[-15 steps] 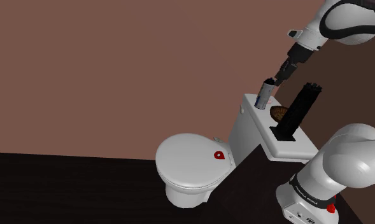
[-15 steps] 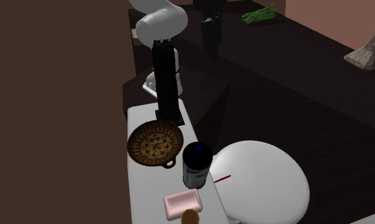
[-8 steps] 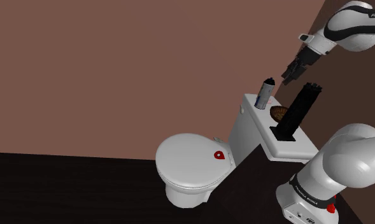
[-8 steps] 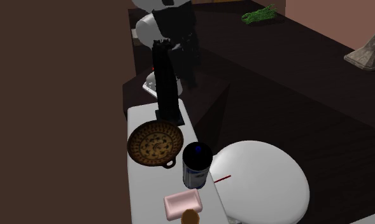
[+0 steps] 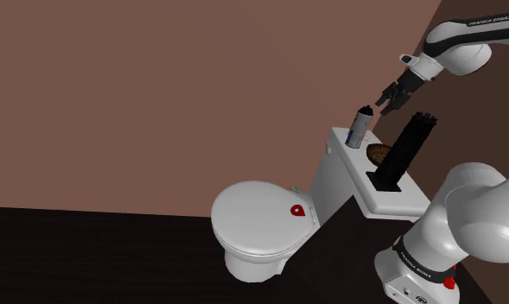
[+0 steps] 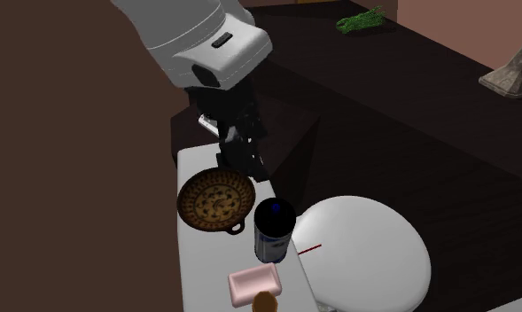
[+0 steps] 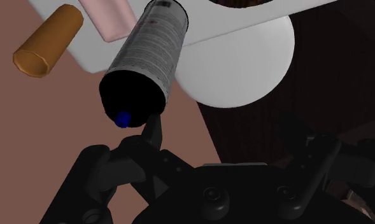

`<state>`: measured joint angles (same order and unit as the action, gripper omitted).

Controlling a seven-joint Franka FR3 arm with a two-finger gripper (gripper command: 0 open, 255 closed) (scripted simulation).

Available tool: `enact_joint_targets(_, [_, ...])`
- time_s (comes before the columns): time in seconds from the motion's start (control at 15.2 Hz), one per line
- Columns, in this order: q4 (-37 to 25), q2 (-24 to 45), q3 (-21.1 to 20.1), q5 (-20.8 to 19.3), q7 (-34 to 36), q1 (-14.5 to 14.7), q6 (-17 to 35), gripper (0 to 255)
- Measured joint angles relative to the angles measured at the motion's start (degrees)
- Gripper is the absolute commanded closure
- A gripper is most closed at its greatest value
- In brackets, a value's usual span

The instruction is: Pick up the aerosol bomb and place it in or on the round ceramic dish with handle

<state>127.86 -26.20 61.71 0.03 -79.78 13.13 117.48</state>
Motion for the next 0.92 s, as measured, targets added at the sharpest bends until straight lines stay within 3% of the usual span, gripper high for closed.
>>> enact_joint_targets(0.13, [-4.47, 4.83, 9.69, 4.44, -6.53, 7.92, -0.10, 0])
enact_joint_targets(0.26, [-8.96, 8.28, 23.25, 8.55, -12.64, 19.90, -0.72, 0])
enact_joint_targets(0.33, [-11.03, 8.01, 30.24, 8.91, -14.43, 26.58, -0.89, 0])
enact_joint_targets(0.4, [-12.41, 6.78, 34.27, 8.08, -14.77, 30.75, -0.87, 0])
enact_joint_targets(0.66, [-12.74, 4.34, 38.95, 5.99, -14.05, 36.41, 1.07, 0])
enact_joint_targets(0.92, [-10.78, 3.53, 40.35, 5.38, -13.63, 38.42, 3.95, 0])
